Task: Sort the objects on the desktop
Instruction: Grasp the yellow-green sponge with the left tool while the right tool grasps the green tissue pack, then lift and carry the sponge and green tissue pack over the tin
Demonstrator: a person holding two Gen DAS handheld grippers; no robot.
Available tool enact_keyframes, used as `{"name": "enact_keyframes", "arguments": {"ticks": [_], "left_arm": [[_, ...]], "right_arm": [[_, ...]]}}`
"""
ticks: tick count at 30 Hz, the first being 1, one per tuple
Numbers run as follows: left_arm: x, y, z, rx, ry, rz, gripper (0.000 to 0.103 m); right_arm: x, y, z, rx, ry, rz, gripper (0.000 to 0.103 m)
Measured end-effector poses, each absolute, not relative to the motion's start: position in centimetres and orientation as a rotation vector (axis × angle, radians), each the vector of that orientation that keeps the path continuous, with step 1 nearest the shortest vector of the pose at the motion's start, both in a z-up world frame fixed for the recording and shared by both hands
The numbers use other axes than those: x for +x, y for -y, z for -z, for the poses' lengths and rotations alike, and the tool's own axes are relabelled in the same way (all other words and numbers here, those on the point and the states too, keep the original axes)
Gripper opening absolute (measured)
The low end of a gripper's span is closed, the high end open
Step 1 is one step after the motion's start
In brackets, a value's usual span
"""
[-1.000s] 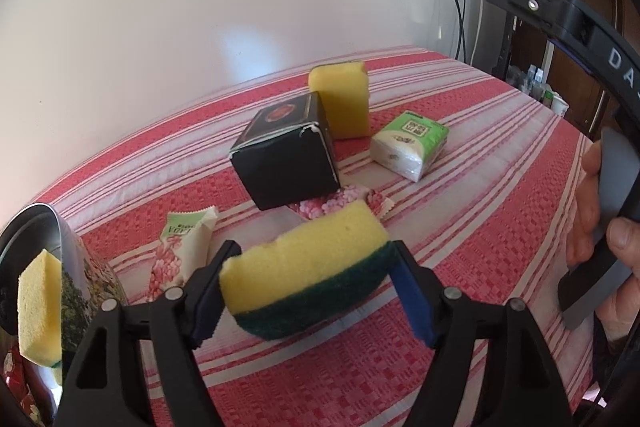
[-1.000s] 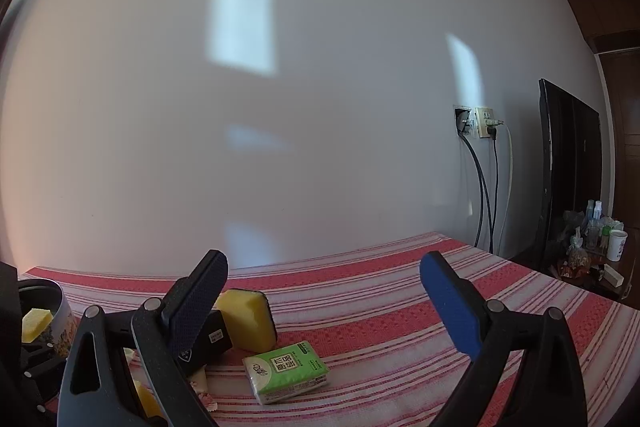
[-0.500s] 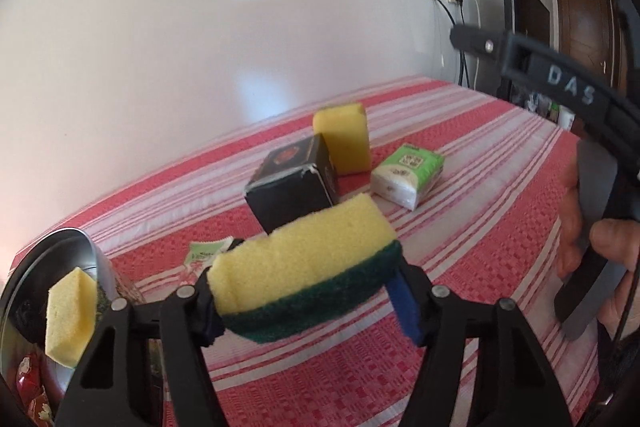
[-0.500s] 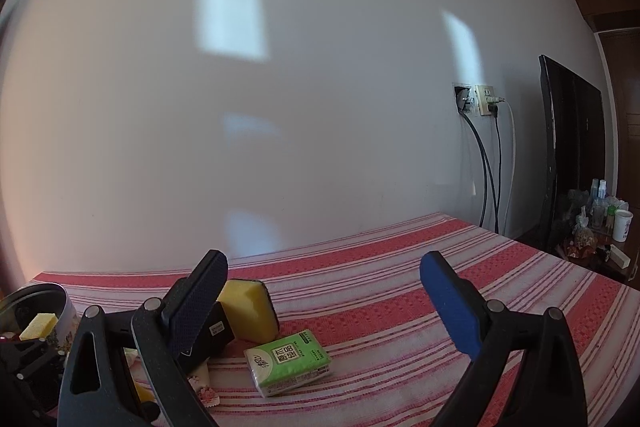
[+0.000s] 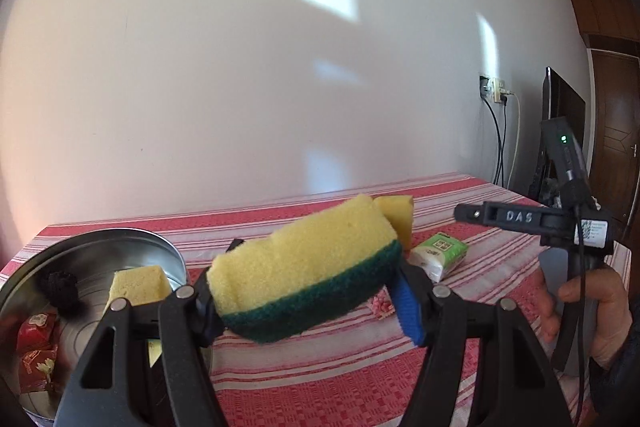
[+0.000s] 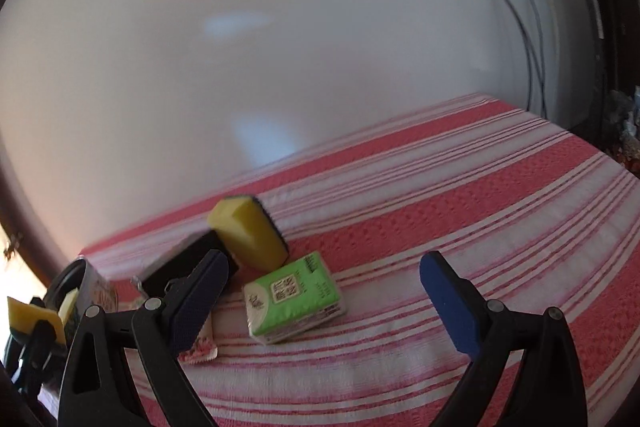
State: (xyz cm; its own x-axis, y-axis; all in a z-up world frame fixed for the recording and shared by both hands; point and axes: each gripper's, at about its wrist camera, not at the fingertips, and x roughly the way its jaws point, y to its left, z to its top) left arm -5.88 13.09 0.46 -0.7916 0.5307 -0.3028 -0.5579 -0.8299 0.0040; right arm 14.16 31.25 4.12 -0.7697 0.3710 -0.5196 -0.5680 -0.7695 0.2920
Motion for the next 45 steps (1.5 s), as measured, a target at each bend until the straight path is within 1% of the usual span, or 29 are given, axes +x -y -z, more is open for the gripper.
{"name": "enact_keyframes", "arguments": {"ticks": [3,5,7,10,11,12,13,18,23,27,30,35,41,45], "left_arm": [[-6.6,-12.6,-0.5,-0.409,-0.077,-2.533,0.067],[-6.5,-13.0,-0.6,-0.403,-0.098,-2.529,0.067],[-6.2,-13.2,-0.6,-0.393,-0.119,-2.522,0.067],[-6.4,-13.1,-0.7,-0.406,-0.104,-2.524,0.067],[-6.5,-13.1,-0.7,-0.410,-0.102,-2.524,0.067],[-6.6,-13.2,-0.7,-0.409,-0.105,-2.524,0.067],[-6.1,-12.7,-0.6,-0.405,-0.110,-2.527,0.067],[-6.1,-12.6,-0.6,-0.406,-0.102,-2.528,0.067],[-5.8,-12.7,-0.5,-0.395,-0.103,-2.531,0.067],[-5.7,-12.6,-0.5,-0.386,-0.100,-2.537,0.067],[-5.5,-12.4,-0.5,-0.378,-0.094,-2.541,0.067],[-5.2,-12.2,-0.5,-0.369,-0.087,-2.545,0.067],[-5.0,-12.0,-0.5,-0.367,-0.076,-2.548,0.067],[-4.8,-11.7,-0.5,-0.366,-0.067,-2.547,0.067]], "right_arm": [[11.8,-30.1,-3.9,-0.710,-0.483,-2.459,0.099],[10.4,-29.8,-3.6,-0.782,-0.414,-2.430,0.099],[8.9,-29.7,-2.9,-0.889,-0.365,-2.413,0.099],[6.7,-30.0,-1.4,-1.060,-0.324,-2.365,0.098],[6.2,-30.1,-0.9,-1.109,-0.326,-2.359,0.086],[5.8,-30.3,-0.4,-1.155,-0.336,-2.350,0.085],[5.9,-30.2,-0.6,-1.132,-0.323,-2.357,0.074],[7.0,-30.8,-1.1,-1.077,-0.377,-2.357,0.074],[10.9,-30.8,-3.1,-0.828,-0.454,-2.380,0.074],[13.4,-28.4,-5.0,-0.594,-0.368,-2.404,0.074],[14.0,-26.0,-5.9,-0.492,-0.287,-2.430,0.074],[13.5,-22.1,-6.6,-0.414,-0.178,-2.474,0.074],[13.4,-18.9,-6.4,-0.352,-0.091,-2.495,0.074],[13.6,-18.5,-6.6,-0.347,-0.095,-2.519,0.074]]}}
